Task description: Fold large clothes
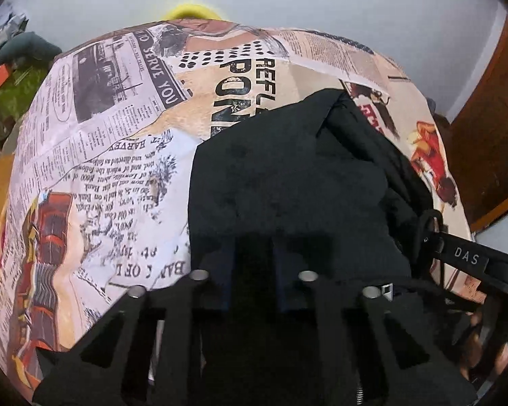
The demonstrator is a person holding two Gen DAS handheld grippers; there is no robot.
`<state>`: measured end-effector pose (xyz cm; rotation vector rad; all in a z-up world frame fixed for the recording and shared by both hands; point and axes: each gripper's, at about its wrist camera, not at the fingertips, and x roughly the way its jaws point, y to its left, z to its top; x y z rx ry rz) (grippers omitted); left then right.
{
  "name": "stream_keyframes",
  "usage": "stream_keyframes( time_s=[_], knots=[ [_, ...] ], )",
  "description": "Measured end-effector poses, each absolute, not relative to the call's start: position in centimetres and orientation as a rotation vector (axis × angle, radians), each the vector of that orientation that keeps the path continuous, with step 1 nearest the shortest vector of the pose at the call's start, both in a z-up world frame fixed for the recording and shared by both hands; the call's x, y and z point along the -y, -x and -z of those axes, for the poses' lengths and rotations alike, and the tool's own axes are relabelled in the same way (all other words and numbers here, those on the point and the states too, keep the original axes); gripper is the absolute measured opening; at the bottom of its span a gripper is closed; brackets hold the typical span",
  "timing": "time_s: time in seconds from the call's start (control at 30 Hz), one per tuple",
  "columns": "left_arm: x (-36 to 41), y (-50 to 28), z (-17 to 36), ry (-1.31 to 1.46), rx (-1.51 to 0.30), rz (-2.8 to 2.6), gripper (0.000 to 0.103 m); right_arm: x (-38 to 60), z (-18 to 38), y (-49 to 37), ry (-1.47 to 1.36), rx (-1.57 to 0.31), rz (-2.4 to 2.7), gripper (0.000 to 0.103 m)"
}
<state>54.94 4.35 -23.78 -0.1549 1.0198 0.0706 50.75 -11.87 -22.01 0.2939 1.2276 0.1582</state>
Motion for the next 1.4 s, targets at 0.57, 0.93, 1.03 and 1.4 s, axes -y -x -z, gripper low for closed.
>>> stream_keyframes(
  time_s=[0.57,0.93,1.03,1.4],
  knots=[
    [-4.3,-41.8,13.0,0.163,-0.878,0.115,0.007,11.4,8.8,-37.6,-0.062,-0.953,-0.364,0.010],
    [-5.6,-29.5,18.6,0.128,-1.028,0.207,0.007,11.9,12.4,-25.7,0.075,-1.039,-0.471,0.015],
    [-6.1,-26.5,21.5,0.086,-1.106,0.179,0.008,12.5,13.7,-23.5,0.092,-1.098,-0.462,0.016],
    [-9.4,-23.6,19.5,0.137,-1.078,0.145,0.022,16.5,11.4,-21.2,0.022,-1.116,-0.403,0.034]
  ],
)
